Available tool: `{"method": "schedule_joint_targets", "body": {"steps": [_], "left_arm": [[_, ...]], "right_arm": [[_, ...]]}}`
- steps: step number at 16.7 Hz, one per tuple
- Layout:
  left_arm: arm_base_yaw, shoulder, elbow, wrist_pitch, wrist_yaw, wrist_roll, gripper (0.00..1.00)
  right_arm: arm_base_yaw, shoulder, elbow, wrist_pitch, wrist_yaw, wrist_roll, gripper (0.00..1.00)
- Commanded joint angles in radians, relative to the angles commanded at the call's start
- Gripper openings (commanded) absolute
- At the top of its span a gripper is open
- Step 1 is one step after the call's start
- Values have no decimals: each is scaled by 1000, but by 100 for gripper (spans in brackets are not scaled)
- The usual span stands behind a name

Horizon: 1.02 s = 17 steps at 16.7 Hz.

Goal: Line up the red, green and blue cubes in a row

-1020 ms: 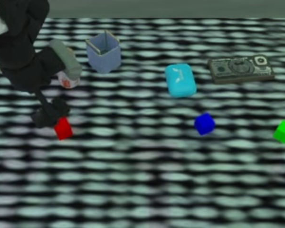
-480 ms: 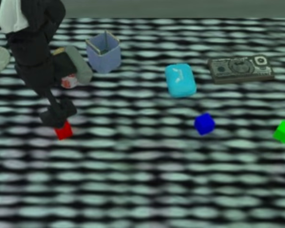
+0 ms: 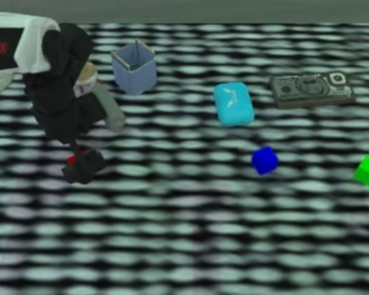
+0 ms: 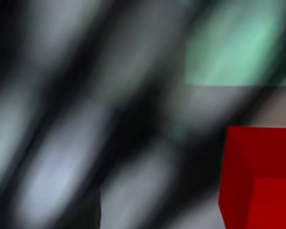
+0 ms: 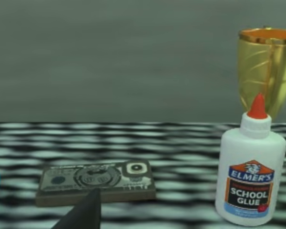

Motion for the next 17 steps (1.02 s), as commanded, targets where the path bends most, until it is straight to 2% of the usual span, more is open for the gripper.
{"method": "schedule_joint_targets", "body": {"steps": [3, 8, 17], "left_arm": [[0, 42, -56, 95, 0, 1, 100], [0, 49, -65, 107, 0, 1, 100], [0, 49, -65, 107, 0, 1, 32]], "right_arm": [[0, 0, 0, 0, 0, 0, 100], [0, 0, 0, 0, 0, 0, 100], [0, 0, 0, 0, 0, 0, 100]]}}
